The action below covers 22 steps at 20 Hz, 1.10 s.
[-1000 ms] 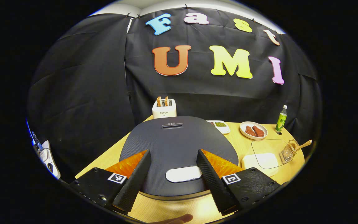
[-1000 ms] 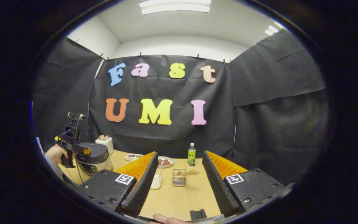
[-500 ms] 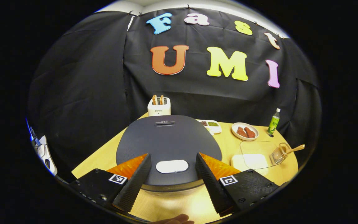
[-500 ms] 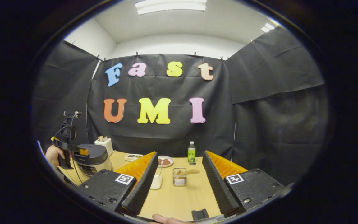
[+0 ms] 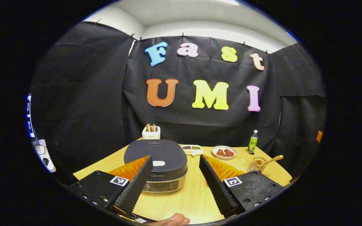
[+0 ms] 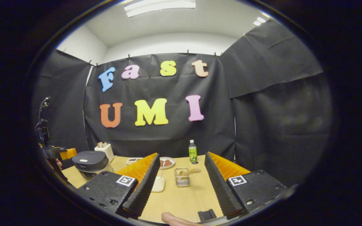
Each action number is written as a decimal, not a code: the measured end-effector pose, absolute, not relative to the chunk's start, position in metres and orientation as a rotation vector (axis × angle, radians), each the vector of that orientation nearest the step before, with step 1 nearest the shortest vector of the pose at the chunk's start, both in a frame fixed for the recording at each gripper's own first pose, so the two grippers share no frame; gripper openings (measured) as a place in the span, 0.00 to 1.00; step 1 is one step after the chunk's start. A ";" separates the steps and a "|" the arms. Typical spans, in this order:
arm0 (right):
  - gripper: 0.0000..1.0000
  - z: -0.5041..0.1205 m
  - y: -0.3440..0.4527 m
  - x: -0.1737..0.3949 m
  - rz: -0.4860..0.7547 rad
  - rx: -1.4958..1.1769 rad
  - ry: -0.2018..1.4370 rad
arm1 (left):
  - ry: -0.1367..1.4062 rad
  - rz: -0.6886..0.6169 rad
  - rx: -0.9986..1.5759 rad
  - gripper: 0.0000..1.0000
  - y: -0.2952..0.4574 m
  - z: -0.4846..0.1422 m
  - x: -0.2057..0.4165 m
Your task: Close the left gripper, press the button to open the rice cooker; take a wooden spoon from the chopstick holder with the right hand, scoop a spoonful of rice and pour it into the rice cooker, then put the wooden spoon back into the chopstick holder.
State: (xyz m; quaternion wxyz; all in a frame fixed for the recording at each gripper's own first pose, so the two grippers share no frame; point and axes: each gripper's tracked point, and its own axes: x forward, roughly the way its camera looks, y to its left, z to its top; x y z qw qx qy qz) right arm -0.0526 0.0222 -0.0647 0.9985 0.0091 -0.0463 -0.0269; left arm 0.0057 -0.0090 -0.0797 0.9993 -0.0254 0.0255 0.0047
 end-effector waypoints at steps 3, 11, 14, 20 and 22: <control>0.92 -0.062 0.015 -0.057 -0.067 0.014 -0.104 | -0.008 -0.019 -0.040 0.94 -0.034 -0.058 -0.024; 0.92 -0.050 0.015 -0.082 -0.052 -0.023 -0.152 | -0.077 -0.066 0.011 0.94 -0.063 -0.034 -0.060; 0.92 -0.044 0.018 -0.089 -0.050 -0.028 -0.172 | -0.072 -0.075 0.014 0.94 -0.070 -0.033 -0.064; 0.92 -0.046 0.020 -0.090 -0.040 -0.031 -0.170 | -0.069 -0.115 0.009 0.94 -0.084 -0.036 -0.072; 0.93 -0.046 0.020 -0.089 -0.041 -0.031 -0.166 | -0.071 -0.096 0.031 0.94 -0.080 -0.035 -0.070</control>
